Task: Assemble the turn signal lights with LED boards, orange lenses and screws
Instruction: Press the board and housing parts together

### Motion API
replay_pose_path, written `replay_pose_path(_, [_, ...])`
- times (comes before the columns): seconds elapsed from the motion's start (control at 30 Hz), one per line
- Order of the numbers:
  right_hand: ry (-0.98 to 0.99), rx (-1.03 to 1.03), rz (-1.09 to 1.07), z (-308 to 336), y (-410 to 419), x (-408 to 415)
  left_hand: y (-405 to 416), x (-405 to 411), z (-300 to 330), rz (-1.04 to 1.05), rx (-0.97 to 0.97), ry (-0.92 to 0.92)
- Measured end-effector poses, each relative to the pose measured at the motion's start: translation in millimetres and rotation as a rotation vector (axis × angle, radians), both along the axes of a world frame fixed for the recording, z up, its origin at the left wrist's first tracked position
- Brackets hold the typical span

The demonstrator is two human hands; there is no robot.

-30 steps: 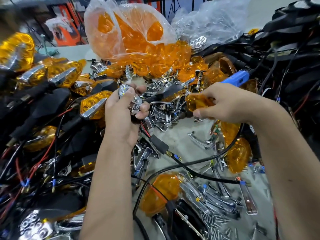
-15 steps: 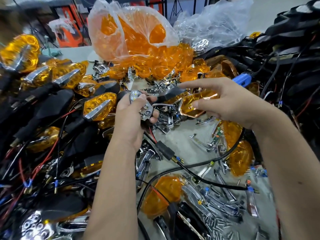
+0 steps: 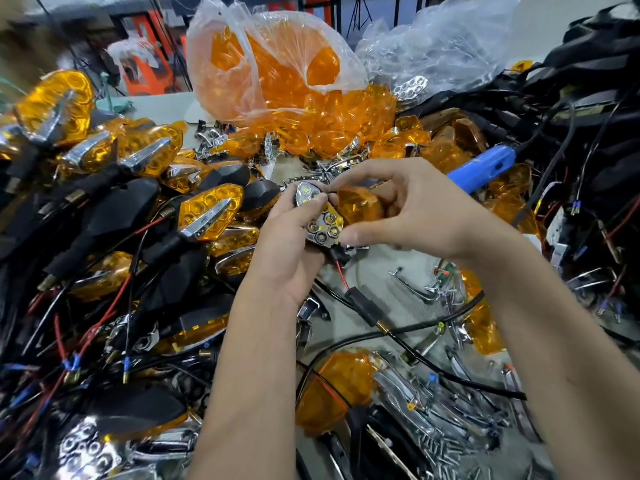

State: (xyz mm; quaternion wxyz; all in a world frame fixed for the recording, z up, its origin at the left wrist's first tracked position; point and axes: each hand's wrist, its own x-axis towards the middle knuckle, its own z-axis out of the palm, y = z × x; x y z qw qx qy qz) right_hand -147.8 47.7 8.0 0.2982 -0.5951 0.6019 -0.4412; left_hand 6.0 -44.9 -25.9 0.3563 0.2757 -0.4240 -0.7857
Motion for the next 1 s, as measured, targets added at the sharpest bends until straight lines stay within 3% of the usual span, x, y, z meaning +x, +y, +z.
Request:
replay_pose_path(0.13, [0.022,-0.039,-0.048,2,1,-2,-1,0,0,-0.023,0.033,0.044])
replay_pose_path(0.23, [-0.076,-0.132,-0.206,1,-2,0,-3,2,-1,-0.051,0.062,0.066])
replay_pose_path(0.37, [-0.172,-0.16,-0.232,-6,-7,4,-3,3,-2,-0.066,0.052,0.03])
replay_pose_path(0.53, [-0.039,-0.081,-0.351,-16,-15,10,-2,-1,-3,-0.044,0.065,0.0])
replay_pose_path(0.73, [0.061,-0.195,-0.346,-15,-16,21,4,-3,5,-0.088,0.121,0.02])
replay_pose_path(1.0, [0.261,-0.197,-0.364,-19,-19,29,11,-3,16,-0.191,0.115,0.046])
